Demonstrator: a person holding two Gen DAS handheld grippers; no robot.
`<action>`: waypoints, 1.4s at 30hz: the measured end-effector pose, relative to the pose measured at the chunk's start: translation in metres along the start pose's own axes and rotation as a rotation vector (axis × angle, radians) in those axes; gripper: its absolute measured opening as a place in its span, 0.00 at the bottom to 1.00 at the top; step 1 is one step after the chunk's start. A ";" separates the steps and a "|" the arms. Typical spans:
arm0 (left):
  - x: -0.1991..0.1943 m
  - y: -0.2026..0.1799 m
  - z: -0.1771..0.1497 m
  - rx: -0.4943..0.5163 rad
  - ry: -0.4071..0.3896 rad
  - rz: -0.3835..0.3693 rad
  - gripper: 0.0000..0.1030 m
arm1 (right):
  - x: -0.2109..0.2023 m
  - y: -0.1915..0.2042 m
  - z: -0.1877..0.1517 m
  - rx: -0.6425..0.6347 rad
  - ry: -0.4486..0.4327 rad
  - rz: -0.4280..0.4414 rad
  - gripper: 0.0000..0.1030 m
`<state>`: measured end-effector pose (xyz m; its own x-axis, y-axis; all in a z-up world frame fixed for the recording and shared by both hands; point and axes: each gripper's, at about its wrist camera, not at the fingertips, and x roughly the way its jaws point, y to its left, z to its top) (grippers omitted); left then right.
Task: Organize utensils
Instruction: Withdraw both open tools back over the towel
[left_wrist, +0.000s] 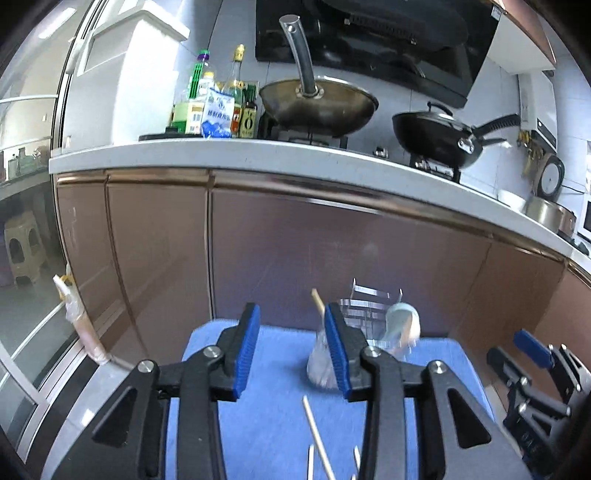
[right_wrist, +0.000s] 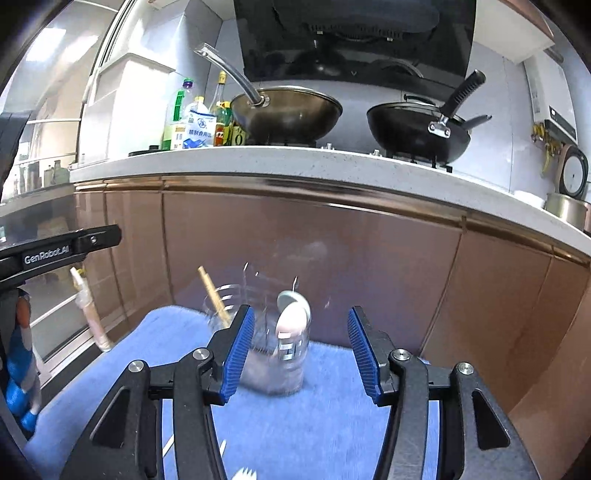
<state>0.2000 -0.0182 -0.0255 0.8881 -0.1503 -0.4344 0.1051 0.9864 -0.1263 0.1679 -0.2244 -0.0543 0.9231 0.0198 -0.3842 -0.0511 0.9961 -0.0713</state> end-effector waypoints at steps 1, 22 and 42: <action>-0.005 0.002 -0.002 0.002 0.011 0.000 0.34 | -0.006 -0.001 -0.002 0.002 0.010 0.004 0.50; -0.048 0.030 -0.075 0.084 0.304 -0.044 0.34 | -0.069 -0.010 -0.065 0.054 0.240 0.126 0.48; 0.057 -0.007 -0.151 0.138 0.697 -0.214 0.33 | 0.002 0.009 -0.135 0.082 0.546 0.268 0.38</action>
<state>0.1817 -0.0438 -0.1840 0.3565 -0.3019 -0.8842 0.3403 0.9233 -0.1780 0.1178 -0.2271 -0.1797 0.5522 0.2458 -0.7967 -0.2050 0.9662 0.1560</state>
